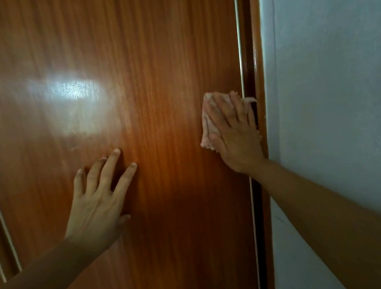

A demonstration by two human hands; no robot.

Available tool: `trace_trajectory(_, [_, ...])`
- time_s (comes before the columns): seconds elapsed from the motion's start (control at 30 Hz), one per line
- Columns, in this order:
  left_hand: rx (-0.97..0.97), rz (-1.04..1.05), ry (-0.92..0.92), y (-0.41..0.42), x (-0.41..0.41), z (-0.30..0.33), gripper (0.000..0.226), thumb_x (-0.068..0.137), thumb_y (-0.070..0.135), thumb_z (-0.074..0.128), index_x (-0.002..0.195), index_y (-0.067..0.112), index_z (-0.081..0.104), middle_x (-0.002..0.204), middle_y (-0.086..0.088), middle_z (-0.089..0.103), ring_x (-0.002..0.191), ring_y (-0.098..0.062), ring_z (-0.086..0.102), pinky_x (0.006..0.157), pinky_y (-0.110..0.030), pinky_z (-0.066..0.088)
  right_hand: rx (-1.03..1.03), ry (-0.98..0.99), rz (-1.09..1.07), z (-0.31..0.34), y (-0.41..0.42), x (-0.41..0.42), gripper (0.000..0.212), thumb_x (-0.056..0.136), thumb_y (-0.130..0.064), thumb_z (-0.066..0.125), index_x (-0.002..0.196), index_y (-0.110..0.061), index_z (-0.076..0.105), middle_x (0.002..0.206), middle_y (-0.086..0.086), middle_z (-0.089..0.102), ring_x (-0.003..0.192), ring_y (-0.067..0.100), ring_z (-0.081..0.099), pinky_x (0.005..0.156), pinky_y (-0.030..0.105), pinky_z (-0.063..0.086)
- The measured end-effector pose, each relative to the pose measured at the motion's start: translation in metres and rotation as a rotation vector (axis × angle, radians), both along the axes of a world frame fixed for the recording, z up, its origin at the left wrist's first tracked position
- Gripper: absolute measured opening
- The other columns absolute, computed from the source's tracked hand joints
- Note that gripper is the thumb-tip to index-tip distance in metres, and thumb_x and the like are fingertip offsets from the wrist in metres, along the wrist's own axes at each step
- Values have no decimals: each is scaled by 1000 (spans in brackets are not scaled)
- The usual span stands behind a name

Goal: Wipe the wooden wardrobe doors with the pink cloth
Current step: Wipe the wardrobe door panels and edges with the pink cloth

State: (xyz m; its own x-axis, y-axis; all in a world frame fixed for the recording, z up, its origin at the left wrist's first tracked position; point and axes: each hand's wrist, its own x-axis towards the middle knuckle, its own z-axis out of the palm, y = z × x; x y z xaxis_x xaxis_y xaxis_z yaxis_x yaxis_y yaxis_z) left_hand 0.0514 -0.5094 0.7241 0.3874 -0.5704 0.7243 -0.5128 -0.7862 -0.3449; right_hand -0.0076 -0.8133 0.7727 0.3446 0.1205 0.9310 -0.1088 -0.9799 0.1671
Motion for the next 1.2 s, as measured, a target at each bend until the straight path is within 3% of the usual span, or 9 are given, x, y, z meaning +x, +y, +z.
trace_trajectory(0.13, [4, -15, -31, 6, 2, -2, 114, 43, 36, 89, 141, 16, 35, 149, -21, 24, 130, -42, 27, 101, -63, 22, 52, -46, -69, -51, 20, 9, 77, 92, -39, 45, 153, -22, 3, 160, 7, 4, 147, 33, 0, 117, 56, 3])
trace_trajectory(0.3, [73, -19, -16, 25, 3, -23, 111, 43, 34, 89, 140, 18, 37, 151, -18, 24, 131, -39, 29, 102, -60, 23, -394, 212, -84, -180, 42, 1, 100, 79, -42, 67, 153, -28, 2, 161, -2, -8, 147, 33, -6, 113, 60, 7])
trace_trajectory(0.4, [87, 4, 6, 46, 10, -24, 112, 42, 34, 90, 139, 21, 36, 151, -15, 25, 130, -36, 31, 103, -58, 18, -372, 163, 45, -106, 55, 9, 69, 95, -44, 39, 152, -33, 1, 161, -8, -6, 148, 26, -4, 116, 55, -1])
trace_trajectory(0.57, [-21, 34, 10, 91, 30, -4, 112, 40, 42, 89, 138, 22, 38, 149, -12, 26, 128, -34, 31, 104, -59, 20, 73, -127, -2, 54, 128, 47, 58, 98, -42, 19, 153, -24, 13, 161, 2, 10, 147, 31, 0, 116, 55, 0])
trace_trajectory(0.67, [-37, 56, 7, 115, 38, -11, 114, 39, 46, 88, 138, 23, 36, 149, -11, 26, 128, -33, 31, 103, -59, 22, -50, -115, -3, 21, 168, 67, 59, 96, -36, 34, 152, -24, 19, 161, 2, 13, 147, 33, 4, 116, 59, 5])
trace_trajectory(0.8, [-27, 77, 44, 135, 45, -31, 118, 36, 44, 89, 139, 24, 35, 150, -12, 26, 129, -33, 30, 100, -60, 25, -535, 164, 77, -82, 189, 64, 67, 91, -38, 54, 150, -31, 23, 159, -7, 16, 147, 29, 8, 117, 52, -3])
trace_trajectory(0.9, [-23, 55, 66, 147, 49, -41, 117, 37, 45, 89, 139, 25, 34, 150, -11, 25, 131, -32, 28, 101, -60, 23, -752, 315, 108, -65, 187, 58, 64, 92, -44, 51, 149, -33, 25, 158, -9, 20, 147, 24, 11, 118, 48, -1])
trace_trajectory(1.07, [-89, -40, 36, 161, 56, -49, 109, 47, 44, 86, 139, 18, 34, 149, -10, 29, 135, -27, 26, 103, -58, 21, -253, -3, -31, 49, 235, 84, 59, 97, -42, 28, 152, -26, 16, 161, 0, 14, 148, 31, 6, 116, 55, 2])
trace_trajectory(1.2, [-186, -47, 29, 172, 66, -72, 103, 56, 49, 80, 139, 12, 31, 149, -9, 32, 136, -22, 25, 104, -56, 19, -254, -27, 13, -2, 279, 105, 61, 97, -37, 37, 152, -23, 18, 161, 3, 12, 147, 34, 4, 116, 58, 1])
